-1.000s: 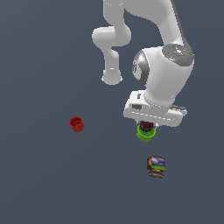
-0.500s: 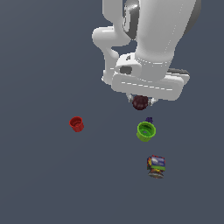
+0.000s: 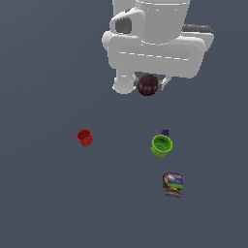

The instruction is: Pick up a designated object from a clutter of objects.

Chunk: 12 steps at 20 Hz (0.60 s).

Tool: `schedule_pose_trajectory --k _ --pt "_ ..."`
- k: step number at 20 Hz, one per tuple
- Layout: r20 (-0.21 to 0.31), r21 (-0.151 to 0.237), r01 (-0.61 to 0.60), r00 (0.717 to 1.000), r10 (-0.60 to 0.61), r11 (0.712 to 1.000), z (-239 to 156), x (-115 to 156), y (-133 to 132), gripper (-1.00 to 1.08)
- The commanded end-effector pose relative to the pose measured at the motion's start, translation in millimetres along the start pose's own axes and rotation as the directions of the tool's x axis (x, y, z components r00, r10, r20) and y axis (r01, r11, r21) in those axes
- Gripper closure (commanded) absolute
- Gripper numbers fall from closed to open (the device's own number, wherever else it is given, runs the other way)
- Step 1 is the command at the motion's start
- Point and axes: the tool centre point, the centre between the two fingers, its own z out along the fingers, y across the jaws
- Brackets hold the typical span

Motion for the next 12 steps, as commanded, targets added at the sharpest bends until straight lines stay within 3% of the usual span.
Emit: schedule_pose_trajectory --k 1,12 --pt "0.001 -0.001 0.0 1.0 0.0 1.0 -16 -1 6 1.08" --pt "0.0 -0.001 0.0 1.0 0.0 1.0 -40 0 16 1.08"
